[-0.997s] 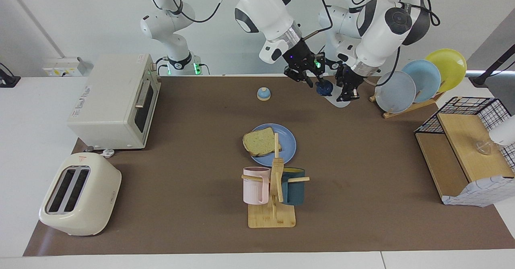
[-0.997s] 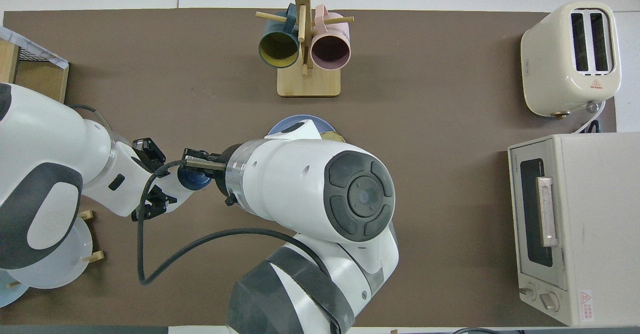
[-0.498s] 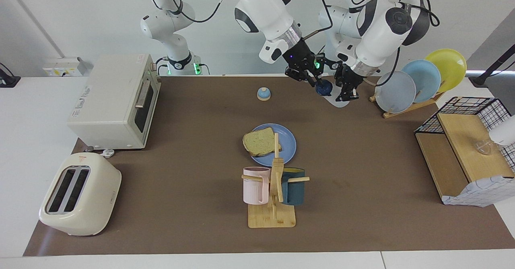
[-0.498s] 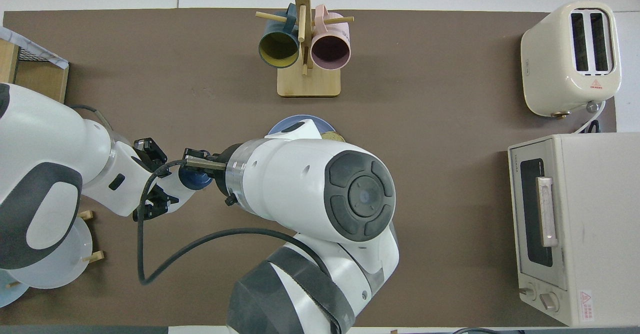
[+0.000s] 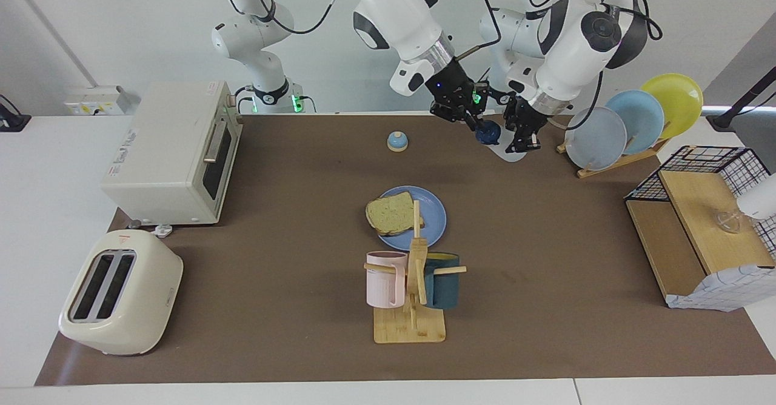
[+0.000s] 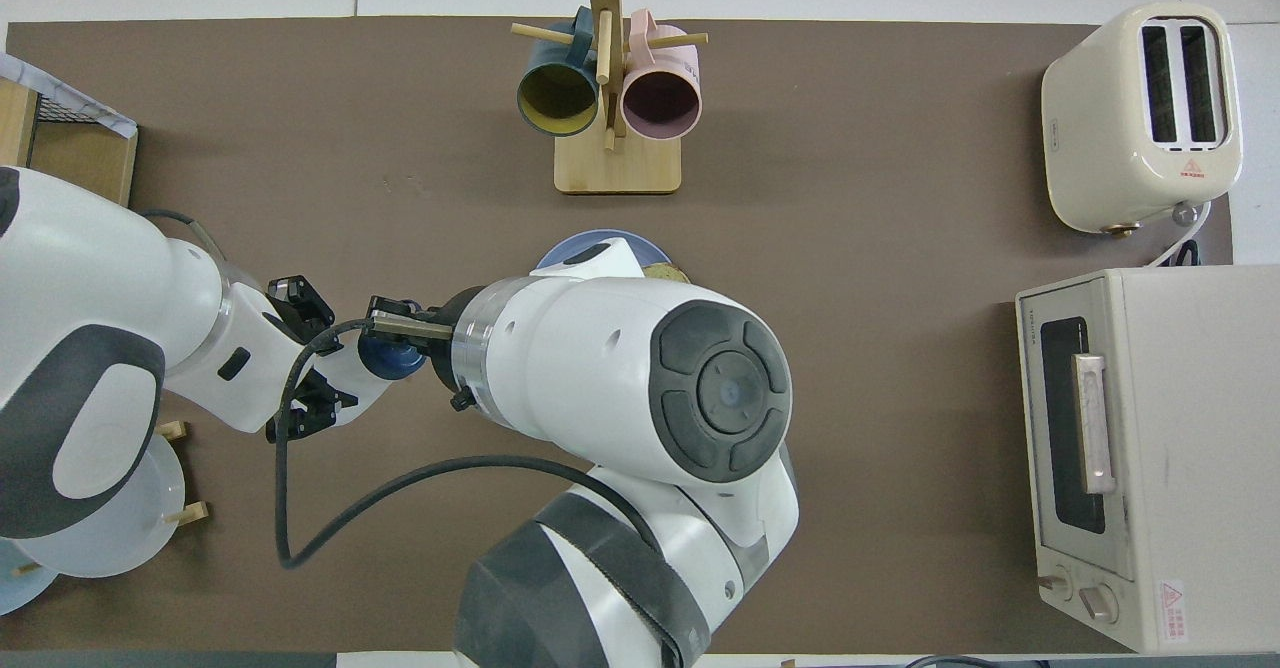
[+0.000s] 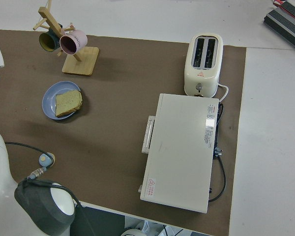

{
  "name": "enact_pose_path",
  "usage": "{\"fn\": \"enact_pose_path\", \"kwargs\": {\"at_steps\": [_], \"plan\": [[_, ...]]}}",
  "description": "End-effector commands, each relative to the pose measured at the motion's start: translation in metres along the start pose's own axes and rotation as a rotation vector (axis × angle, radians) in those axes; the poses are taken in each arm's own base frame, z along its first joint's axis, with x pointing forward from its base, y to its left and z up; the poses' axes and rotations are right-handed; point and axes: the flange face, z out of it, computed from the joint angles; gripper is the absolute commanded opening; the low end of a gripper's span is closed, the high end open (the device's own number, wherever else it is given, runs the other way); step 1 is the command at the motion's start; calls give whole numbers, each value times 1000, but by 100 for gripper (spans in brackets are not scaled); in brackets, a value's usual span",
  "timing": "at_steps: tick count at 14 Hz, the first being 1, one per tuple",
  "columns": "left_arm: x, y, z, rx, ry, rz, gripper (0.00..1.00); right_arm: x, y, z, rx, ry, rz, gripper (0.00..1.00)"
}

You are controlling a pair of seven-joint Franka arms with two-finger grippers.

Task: Put bread on plate and add seasoning

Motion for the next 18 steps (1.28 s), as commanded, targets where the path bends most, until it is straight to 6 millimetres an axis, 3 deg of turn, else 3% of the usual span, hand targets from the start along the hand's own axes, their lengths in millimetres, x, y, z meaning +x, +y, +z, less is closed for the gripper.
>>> {"fn": "enact_pose_path", "kwargs": {"at_steps": [1,14,18], "plan": [[-2,8,-1,12,27,-8,0,6,2,-2,1,8,11,1],[-2,8,0,9,26,-8,0,19,5,-2,48,18,186,0],[-2,8,1,8,26,-8,0,34,13,-8,67,18,220,0]]}}
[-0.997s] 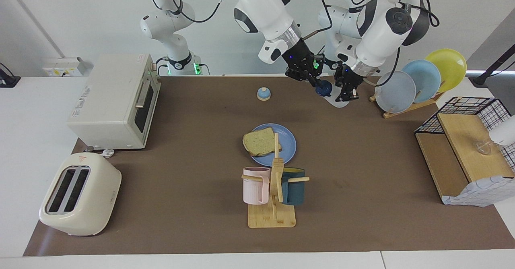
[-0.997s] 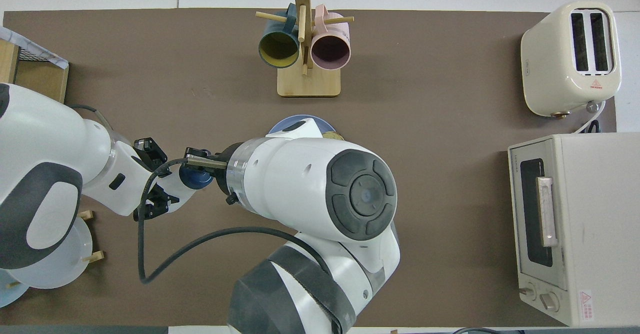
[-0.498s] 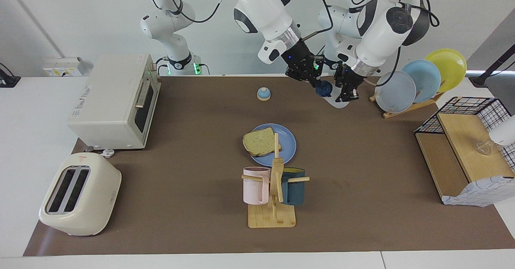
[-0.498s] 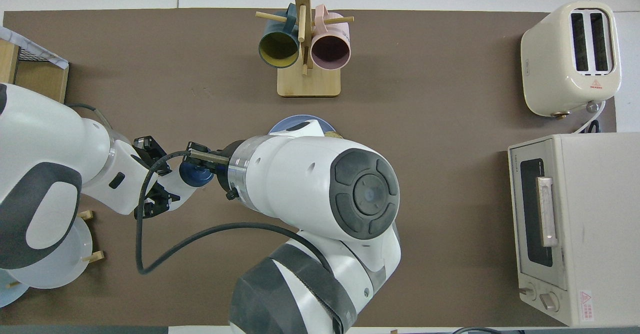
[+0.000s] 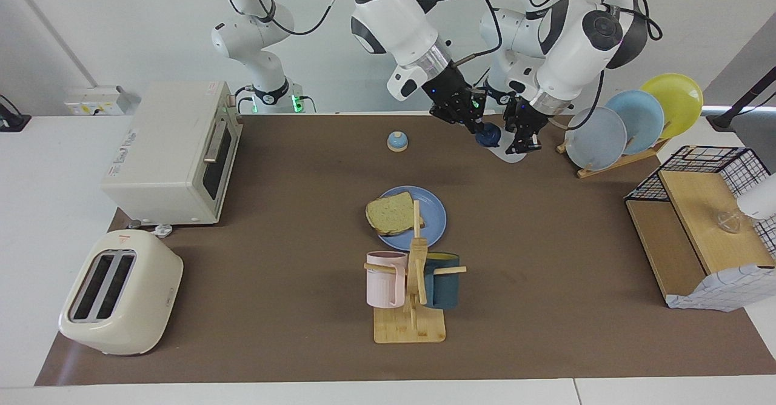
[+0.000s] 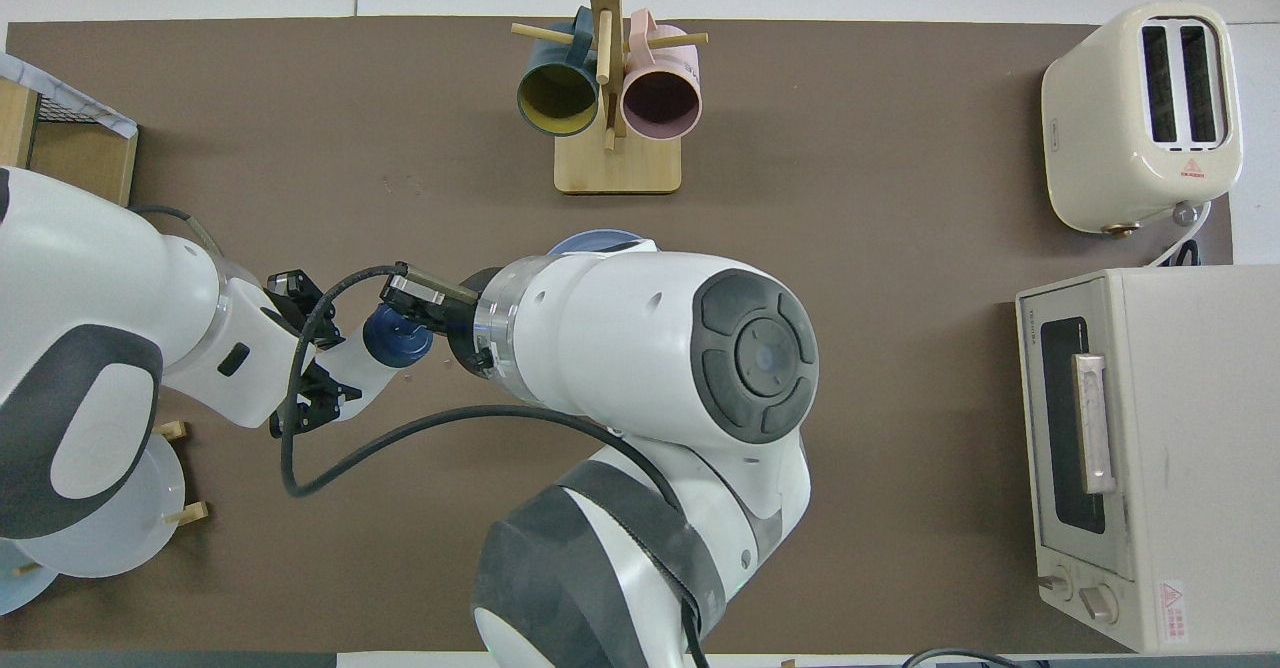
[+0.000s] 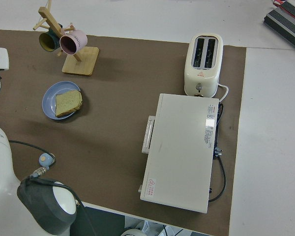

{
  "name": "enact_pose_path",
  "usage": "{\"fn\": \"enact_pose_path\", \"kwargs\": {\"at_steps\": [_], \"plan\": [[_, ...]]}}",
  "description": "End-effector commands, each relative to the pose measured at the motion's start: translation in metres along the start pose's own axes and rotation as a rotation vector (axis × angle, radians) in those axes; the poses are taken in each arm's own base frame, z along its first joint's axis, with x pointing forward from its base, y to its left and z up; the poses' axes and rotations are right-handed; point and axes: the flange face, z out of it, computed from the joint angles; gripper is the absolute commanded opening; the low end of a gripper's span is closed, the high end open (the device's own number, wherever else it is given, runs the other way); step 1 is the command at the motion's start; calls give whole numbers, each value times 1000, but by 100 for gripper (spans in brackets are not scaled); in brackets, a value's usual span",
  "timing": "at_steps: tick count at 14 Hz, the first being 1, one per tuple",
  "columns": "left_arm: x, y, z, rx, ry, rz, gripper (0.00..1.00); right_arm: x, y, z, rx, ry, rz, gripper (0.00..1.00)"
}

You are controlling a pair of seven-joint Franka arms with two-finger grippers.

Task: Put bread on plate and add seasoning

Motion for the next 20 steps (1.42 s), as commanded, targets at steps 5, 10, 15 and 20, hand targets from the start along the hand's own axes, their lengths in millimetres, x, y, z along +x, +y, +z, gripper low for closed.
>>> {"fn": "enact_pose_path", "kwargs": {"at_steps": [5,10,15,20], "plan": [[-4,10,4,-13,5,7,0,11,-4,-10,51,61,-129,0],[-5,11,4,-13,6,7,0,7,-4,-7,-9,123,-248,0],[-5,11,4,-14,5,7,0,-3,-3,-2,-15,112,-219,0],[-5,12,4,-14,7,9,0,4,-6,-4,53,146,-12,0]]}}
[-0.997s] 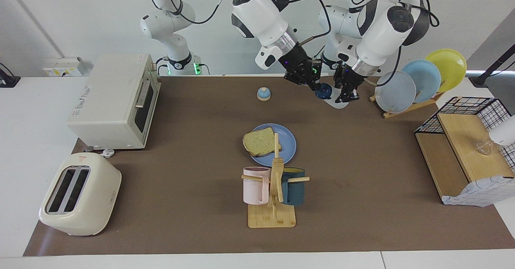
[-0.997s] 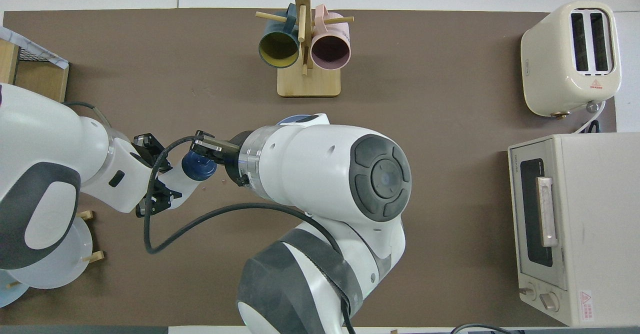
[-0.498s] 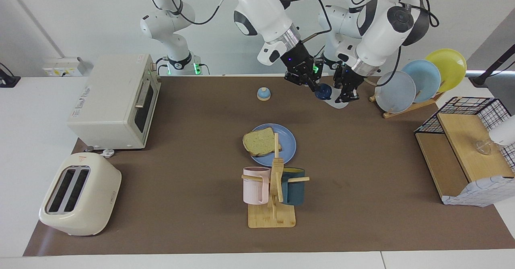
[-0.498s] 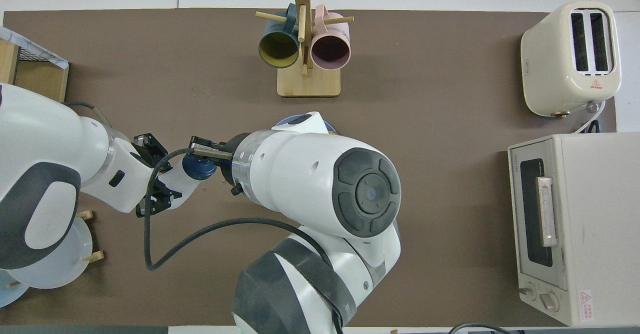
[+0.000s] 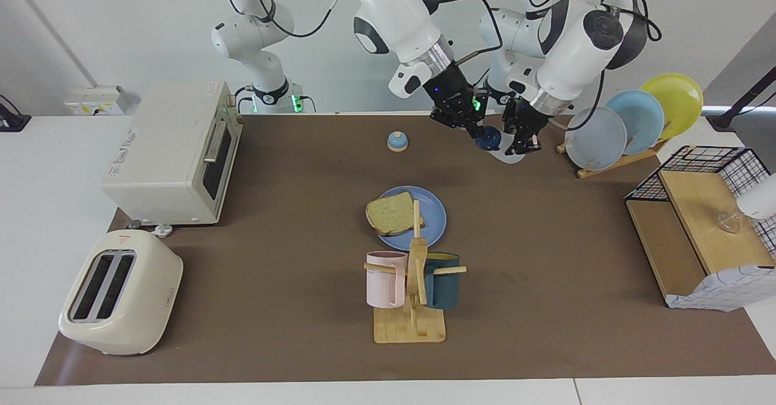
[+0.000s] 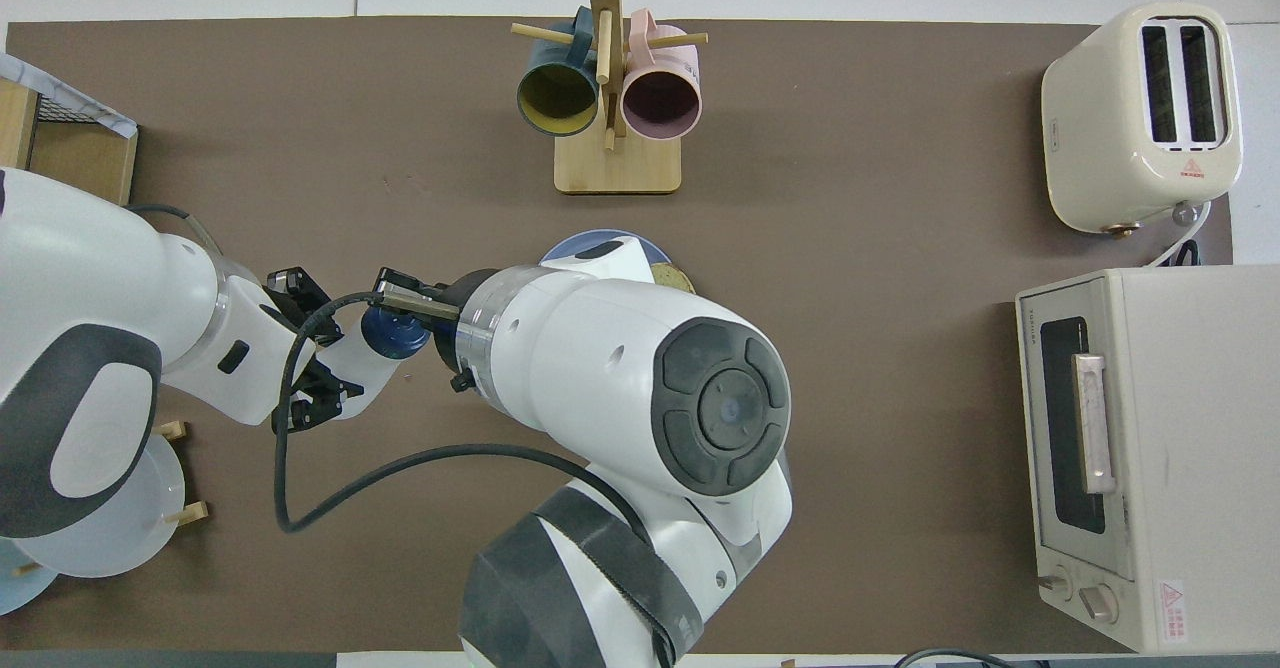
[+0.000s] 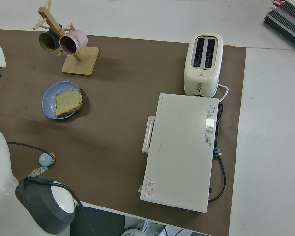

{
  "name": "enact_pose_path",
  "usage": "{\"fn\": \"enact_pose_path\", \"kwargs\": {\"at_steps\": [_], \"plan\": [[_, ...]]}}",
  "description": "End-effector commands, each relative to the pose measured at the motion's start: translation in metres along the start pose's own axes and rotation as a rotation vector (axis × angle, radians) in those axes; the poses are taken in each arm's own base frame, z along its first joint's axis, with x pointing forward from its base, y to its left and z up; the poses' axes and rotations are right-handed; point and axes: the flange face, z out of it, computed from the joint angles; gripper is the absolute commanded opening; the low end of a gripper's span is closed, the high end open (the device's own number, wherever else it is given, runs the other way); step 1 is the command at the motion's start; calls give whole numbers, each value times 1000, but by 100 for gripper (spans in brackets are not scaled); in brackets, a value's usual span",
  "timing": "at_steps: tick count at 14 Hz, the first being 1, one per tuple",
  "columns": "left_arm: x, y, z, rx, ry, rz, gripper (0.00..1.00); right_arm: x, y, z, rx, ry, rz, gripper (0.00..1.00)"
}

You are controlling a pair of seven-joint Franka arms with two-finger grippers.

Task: Put bread on plate and add seasoning

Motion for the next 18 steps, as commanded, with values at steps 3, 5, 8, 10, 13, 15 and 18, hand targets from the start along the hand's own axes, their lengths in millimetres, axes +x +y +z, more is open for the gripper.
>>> {"fn": "enact_pose_path", "kwargs": {"at_steps": [3,5,8,10,13,15,18], "plan": [[-5,13,5,-22,-1,20,0,14,11,0,52,62,148,0],[-5,13,4,-21,0,18,0,13,16,1,70,45,195,0],[-5,13,4,-21,0,18,0,16,21,3,119,50,267,0],[-5,13,4,-21,0,18,0,16,21,3,133,57,288,0],[-5,13,5,-22,-1,20,0,18,20,2,152,61,315,0],[-5,13,5,-22,-1,20,0,23,18,-2,223,70,394,0],[-7,12,4,-22,0,15,0,25,18,-2,244,77,409,0]]}}
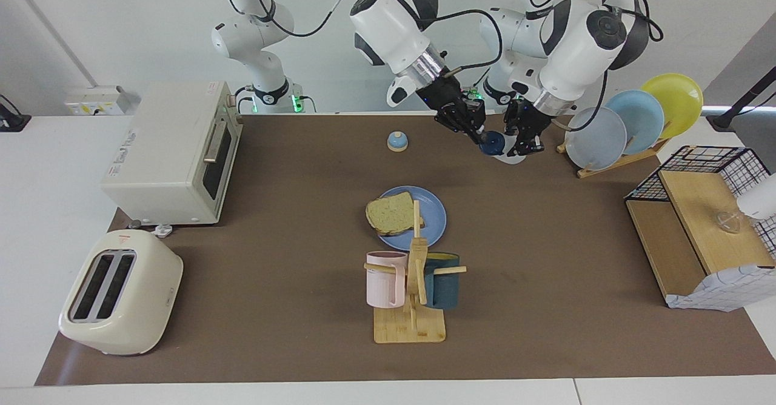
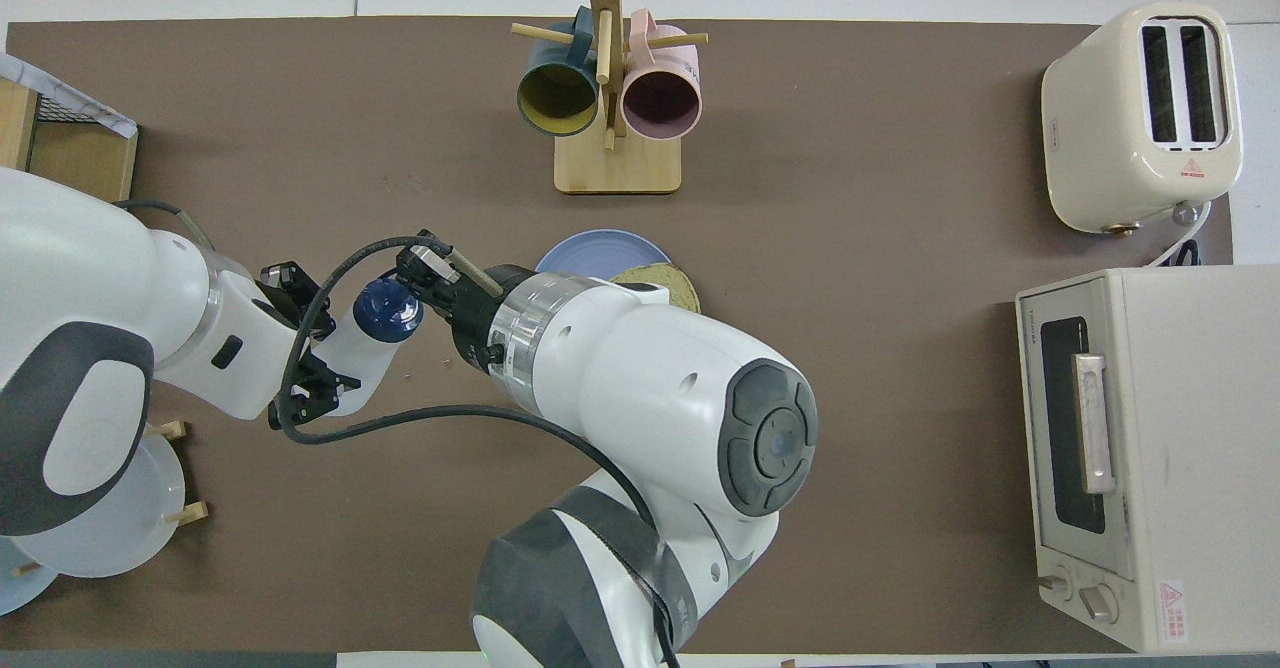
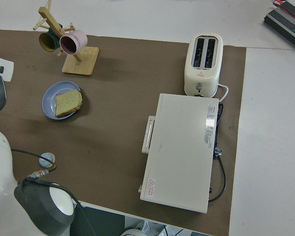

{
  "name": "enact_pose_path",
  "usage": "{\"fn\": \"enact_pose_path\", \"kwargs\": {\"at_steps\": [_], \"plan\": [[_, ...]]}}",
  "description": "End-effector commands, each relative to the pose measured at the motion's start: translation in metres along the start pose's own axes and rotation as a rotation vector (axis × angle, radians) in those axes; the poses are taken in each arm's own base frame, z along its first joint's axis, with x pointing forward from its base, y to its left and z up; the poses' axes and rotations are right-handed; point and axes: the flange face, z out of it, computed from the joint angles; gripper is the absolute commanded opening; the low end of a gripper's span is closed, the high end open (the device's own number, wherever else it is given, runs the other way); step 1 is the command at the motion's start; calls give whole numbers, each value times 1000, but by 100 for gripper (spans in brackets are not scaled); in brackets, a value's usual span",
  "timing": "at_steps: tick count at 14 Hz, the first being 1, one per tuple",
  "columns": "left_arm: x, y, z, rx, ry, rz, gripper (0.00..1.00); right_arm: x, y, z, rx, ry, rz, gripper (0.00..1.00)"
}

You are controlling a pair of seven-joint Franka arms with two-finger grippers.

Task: Put bread on plate and add seasoning

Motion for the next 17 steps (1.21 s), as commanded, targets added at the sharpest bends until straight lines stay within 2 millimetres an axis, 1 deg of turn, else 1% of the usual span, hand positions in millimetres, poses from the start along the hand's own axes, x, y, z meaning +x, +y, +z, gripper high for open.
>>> {"fn": "enact_pose_path", "kwargs": {"at_steps": [1,6,10,11,12,13,15,17], "plan": [[-5,15,6,-37,-8,29,0,18,-10,-10,76,41,43,0],[-5,15,6,-37,-8,29,0,24,-10,-12,109,39,95,0],[-5,15,6,-37,-8,29,0,25,-8,-11,102,39,83,0],[-5,15,6,-37,-8,29,0,26,-8,-11,98,38,78,36],[-5,15,6,-37,-8,29,0,26,-8,-11,93,36,71,99],[-5,15,6,-37,-8,29,0,28,-5,-11,77,34,66,100],[-5,15,6,-37,-8,29,0,28,-1,-9,35,19,-1,100],[-5,15,6,-37,-8,29,0,40,3,-10,-17,8,-57,100]]}}
